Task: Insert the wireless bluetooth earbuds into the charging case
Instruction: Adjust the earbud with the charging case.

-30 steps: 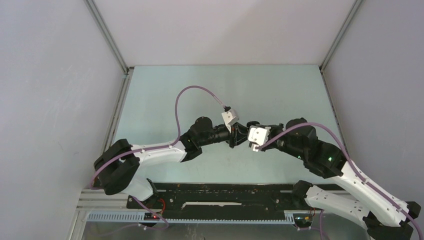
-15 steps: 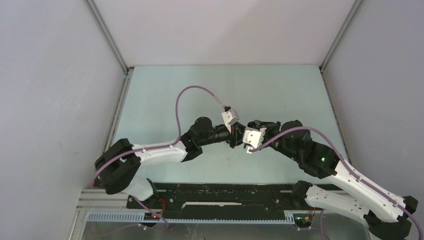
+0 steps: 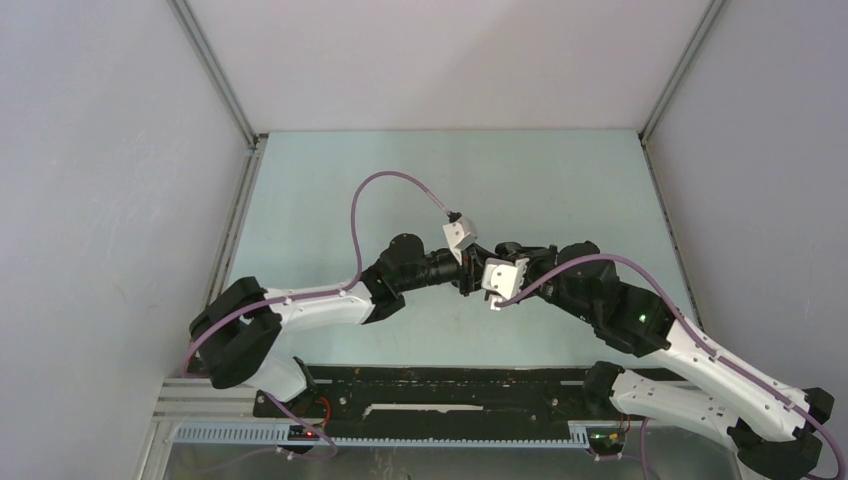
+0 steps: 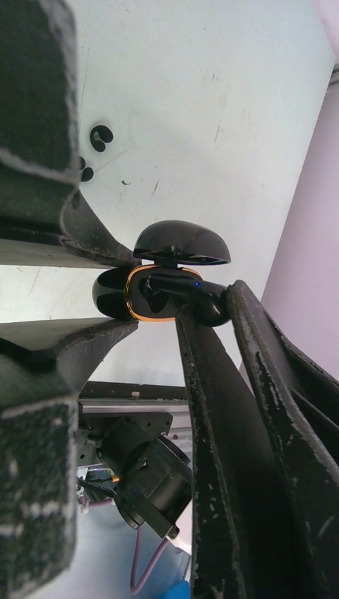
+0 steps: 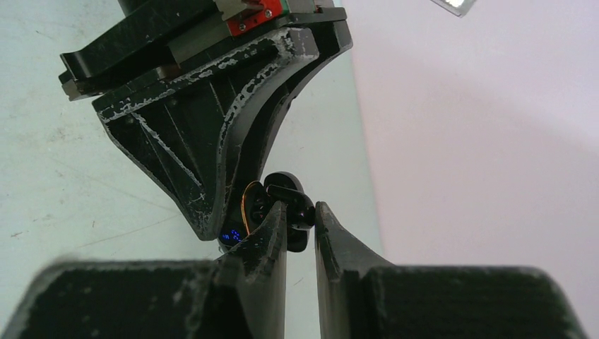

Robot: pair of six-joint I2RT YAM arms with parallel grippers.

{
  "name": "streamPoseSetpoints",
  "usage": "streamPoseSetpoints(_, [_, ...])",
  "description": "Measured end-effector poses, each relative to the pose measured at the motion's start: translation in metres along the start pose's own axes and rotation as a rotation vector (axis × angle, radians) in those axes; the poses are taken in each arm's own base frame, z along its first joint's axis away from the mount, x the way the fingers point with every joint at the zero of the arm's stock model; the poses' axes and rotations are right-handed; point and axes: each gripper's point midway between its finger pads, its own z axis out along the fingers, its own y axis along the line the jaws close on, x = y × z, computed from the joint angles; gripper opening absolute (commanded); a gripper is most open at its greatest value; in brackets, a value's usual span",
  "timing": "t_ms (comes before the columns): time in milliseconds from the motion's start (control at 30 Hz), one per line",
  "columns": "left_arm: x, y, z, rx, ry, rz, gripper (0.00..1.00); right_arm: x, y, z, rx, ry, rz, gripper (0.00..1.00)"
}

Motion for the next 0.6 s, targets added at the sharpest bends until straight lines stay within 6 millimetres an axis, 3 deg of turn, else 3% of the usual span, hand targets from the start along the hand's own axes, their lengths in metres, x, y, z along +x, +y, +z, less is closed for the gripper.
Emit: streamPoseSetpoints(600, [-0.0024, 0.0066, -0.0007, -0.027, -0.009, -0.013, 0.0, 0.0033, 0.004, 0.0023, -0.016, 0.019, -0.007, 0.0])
